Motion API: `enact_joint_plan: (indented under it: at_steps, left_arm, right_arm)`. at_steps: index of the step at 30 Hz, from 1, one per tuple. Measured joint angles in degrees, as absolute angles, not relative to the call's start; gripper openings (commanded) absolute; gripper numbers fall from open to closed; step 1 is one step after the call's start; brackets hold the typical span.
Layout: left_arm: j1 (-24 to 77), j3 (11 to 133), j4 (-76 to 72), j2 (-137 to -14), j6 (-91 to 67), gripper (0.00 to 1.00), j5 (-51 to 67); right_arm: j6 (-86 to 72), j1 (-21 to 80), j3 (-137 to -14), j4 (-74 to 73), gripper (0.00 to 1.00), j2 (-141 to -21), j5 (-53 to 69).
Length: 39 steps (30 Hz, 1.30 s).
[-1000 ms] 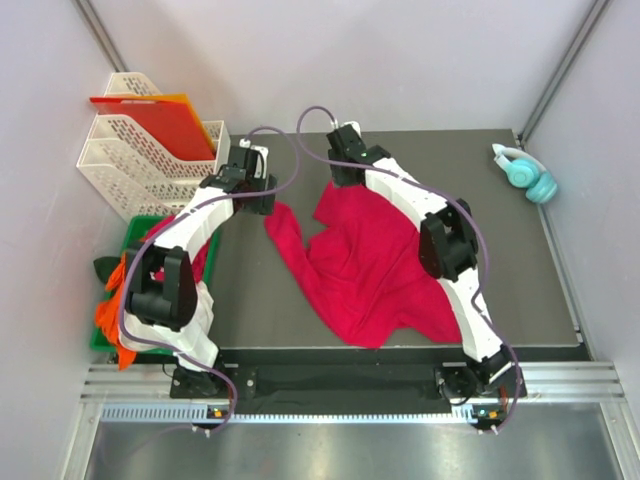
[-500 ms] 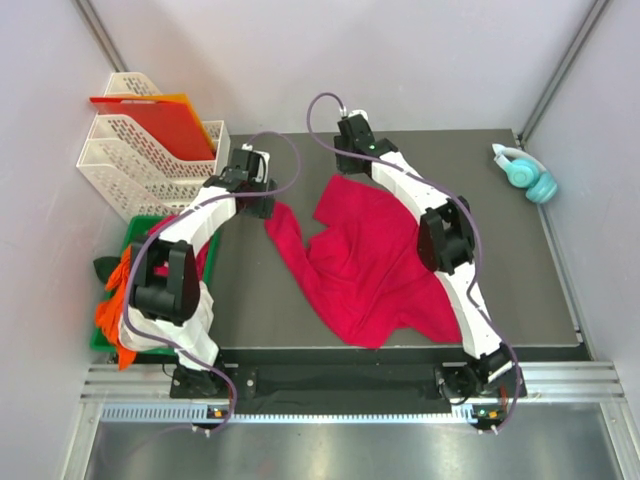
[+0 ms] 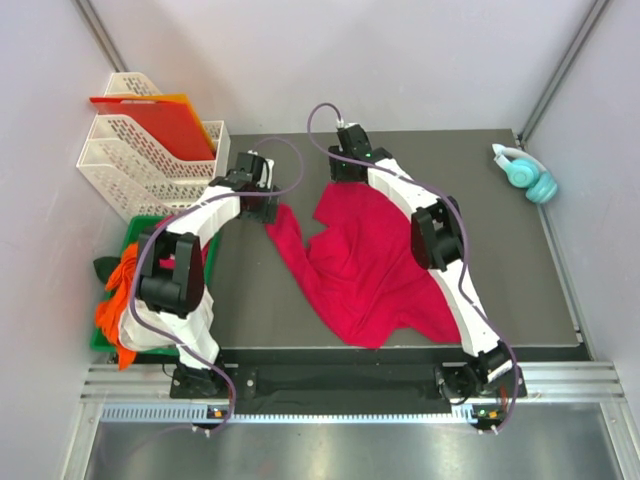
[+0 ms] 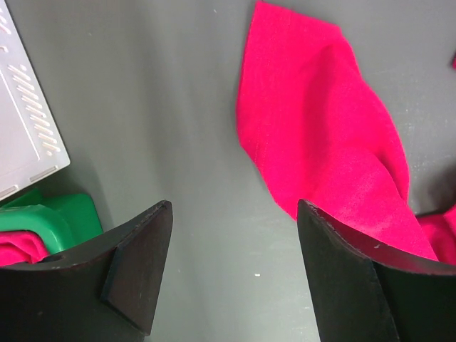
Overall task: Fold and stack the t-shirts
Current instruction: Flatten the tshirt out
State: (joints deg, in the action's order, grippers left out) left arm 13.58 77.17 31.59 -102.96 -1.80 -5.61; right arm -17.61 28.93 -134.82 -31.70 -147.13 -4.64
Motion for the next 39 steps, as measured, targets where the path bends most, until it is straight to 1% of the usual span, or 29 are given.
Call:
enact_joint_plan:
  at_steps: [8, 12, 15, 16, 19, 20, 21, 23, 24, 26, 36, 39]
  left_arm:
    - [13.6, 77.6, 31.6, -104.0, -1.8, 0.74, -5.3]
    - [13.6, 77.7, 31.6, -104.7, -1.8, 0.74, -5.3]
    - [13.6, 77.7, 31.6, -105.1, -1.8, 0.74, -5.3]
    - [13.6, 77.7, 31.6, -105.3, -1.8, 0.74, -5.3]
    - [13.6, 77.7, 31.6, -105.7, -1.8, 0.74, -5.3]
    - [13.6, 77.7, 31.6, -105.7, -1.8, 0.74, -5.2]
    - [13.6, 77.7, 31.6, -105.8, -1.8, 0.74, -5.1]
    - [13.6, 77.9, 31.6, -106.0, -1.8, 0.74, -5.0]
    - [13.6, 78.0, 31.6, -106.1, -1.8, 0.73, -4.9]
    - [13.6, 78.0, 31.6, -106.3, -1.8, 0.74, -4.7]
    - [13.6, 78.0, 31.7, -106.4, -1.8, 0.73, -3.6]
    - [13.6, 78.0, 31.7, -106.4, -1.8, 0.73, -3.6]
  right_arm:
    - [-20.5, 28.6, -135.1, -30.9, 0.52, -148.7, -2.3]
    - [-22.3, 27.9, -135.3, -30.8, 0.51, -149.4, -1.1]
    - [-23.7, 27.0, -135.6, -30.8, 0.41, -149.7, 0.2]
    - [-24.1, 26.8, -135.8, -30.9, 0.36, -149.8, 0.4]
    - [-25.1, 26.2, -135.9, -30.9, 0.31, -150.0, 0.8]
    - [-25.2, 26.1, -135.9, -30.9, 0.31, -150.1, 0.9]
    - [-25.3, 26.0, -135.9, -30.9, 0.33, -150.1, 1.0]
    - [-25.4, 25.9, -135.9, -31.1, 0.43, -150.2, 1.0]
    - [-25.4, 25.9, -136.0, -31.1, 0.49, -150.2, 1.1]
    - [-25.1, 26.0, -136.2, -31.1, 0.52, -150.2, 1.1]
    - [-20.8, 27.3, -136.2, -32.1, 0.43, -150.1, -4.0]
    - [-20.3, 27.4, -133.8, -32.4, 0.43, -148.7, -6.7]
